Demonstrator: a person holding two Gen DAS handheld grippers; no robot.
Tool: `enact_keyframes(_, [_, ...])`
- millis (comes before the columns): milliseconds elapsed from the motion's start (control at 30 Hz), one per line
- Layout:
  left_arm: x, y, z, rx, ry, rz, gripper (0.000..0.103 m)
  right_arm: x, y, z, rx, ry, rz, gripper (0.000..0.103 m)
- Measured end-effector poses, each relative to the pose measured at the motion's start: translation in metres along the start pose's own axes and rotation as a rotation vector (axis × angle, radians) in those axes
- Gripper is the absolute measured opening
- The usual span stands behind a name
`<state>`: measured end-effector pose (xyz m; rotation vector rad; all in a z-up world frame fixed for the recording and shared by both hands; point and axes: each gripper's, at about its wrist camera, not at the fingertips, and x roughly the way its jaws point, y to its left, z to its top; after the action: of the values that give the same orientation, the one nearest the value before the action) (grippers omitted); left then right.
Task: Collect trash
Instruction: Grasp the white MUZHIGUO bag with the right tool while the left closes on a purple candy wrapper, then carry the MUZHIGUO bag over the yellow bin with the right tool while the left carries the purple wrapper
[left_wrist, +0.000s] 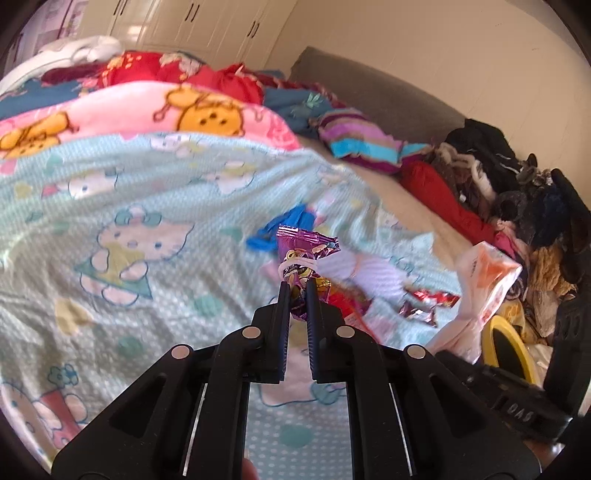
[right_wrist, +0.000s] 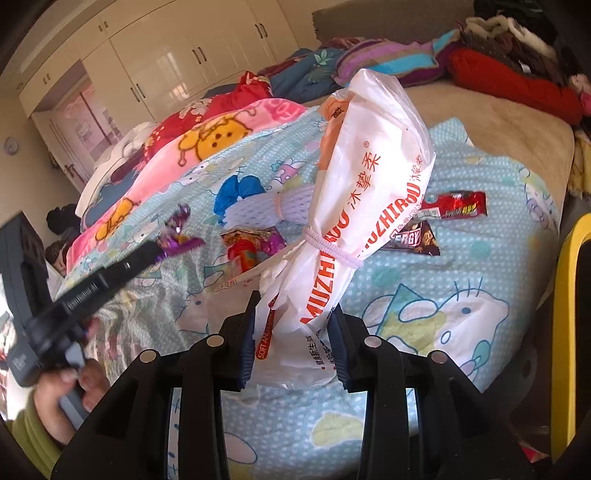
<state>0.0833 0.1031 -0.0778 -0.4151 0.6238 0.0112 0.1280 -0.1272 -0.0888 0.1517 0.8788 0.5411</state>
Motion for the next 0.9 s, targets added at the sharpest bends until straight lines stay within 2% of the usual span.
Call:
enact_keyframes(167, [-0.012,-0.015,0.009,0.026,-0.034,-0.026,0.005,-0.005,0.003,0.001,-0.003,-0.01,0.004,0.033])
enact_keyframes(900, [-0.031,-0.072,0.007,0.119,-0.06,-0.118,0.005,-0.055,-0.024,0.013,0.031,-0.087,-0.032,0.033])
